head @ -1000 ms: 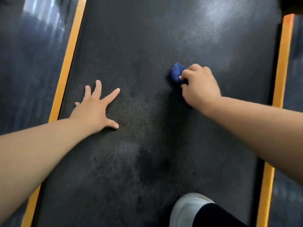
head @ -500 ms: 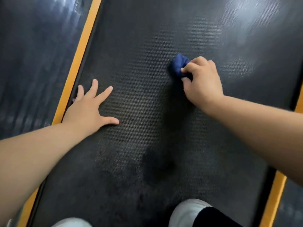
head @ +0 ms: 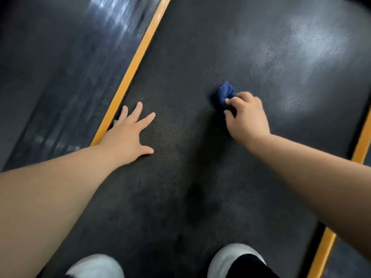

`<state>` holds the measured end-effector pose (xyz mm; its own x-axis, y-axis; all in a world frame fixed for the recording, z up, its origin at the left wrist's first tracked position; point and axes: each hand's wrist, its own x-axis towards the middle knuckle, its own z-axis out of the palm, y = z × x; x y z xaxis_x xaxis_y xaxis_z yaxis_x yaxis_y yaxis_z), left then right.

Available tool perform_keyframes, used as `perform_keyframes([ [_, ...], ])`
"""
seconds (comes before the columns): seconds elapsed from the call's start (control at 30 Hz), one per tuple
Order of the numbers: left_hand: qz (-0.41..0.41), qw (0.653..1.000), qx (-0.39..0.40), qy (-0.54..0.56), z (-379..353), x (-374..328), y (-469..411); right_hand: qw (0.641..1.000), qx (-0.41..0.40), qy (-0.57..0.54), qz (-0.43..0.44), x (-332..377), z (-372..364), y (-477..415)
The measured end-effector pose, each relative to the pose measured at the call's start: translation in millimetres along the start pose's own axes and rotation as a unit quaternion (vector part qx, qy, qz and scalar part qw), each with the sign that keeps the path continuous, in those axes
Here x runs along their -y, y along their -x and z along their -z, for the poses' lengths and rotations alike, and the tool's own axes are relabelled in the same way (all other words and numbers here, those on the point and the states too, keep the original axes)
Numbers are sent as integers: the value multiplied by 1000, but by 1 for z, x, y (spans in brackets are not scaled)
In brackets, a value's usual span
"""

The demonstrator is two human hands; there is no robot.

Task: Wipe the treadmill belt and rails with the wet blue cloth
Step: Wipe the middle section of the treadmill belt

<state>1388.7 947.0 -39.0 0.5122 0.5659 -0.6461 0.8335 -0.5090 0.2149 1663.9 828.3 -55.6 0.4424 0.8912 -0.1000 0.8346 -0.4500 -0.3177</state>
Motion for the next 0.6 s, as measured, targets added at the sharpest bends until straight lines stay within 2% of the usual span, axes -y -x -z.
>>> perform_keyframes([
  [0.07,18,999,26,-20,-5,0,15,993,86,-4,84,35,-3,37],
  [0.13,42,997,56,-25,-13,-6,29,945,233,9,228,59,-3,71],
  [0.17,53,996,66,-24,-18,-9,33,923,272,28,271,61,-1,75],
  [0.2,59,996,67,-20,-24,-11,33,926,259,27,274,57,1,69],
  [0.23,63,996,60,-16,-30,-10,31,948,207,14,241,49,-1,54],
  [0.3,68,997,45,-14,-37,-6,25,993,62,-7,102,33,-4,11],
  [0.33,71,996,46,-14,-39,-4,24,999,18,-1,45,28,-5,-6],
  [0.37,74,996,49,-15,-40,-5,24,1000,3,15,23,26,-5,-12],
  [0.4,75,996,43,-11,-42,-5,23,999,0,21,47,28,-8,-10],
  [0.47,88,996,3,0,-45,-3,28,985,36,-7,171,45,-17,19],
  [0.53,109,993,-41,5,-52,-3,39,935,130,-33,329,57,-28,66],
  [0.6,141,987,-70,18,-60,-5,47,888,205,-12,412,59,-29,84],
])
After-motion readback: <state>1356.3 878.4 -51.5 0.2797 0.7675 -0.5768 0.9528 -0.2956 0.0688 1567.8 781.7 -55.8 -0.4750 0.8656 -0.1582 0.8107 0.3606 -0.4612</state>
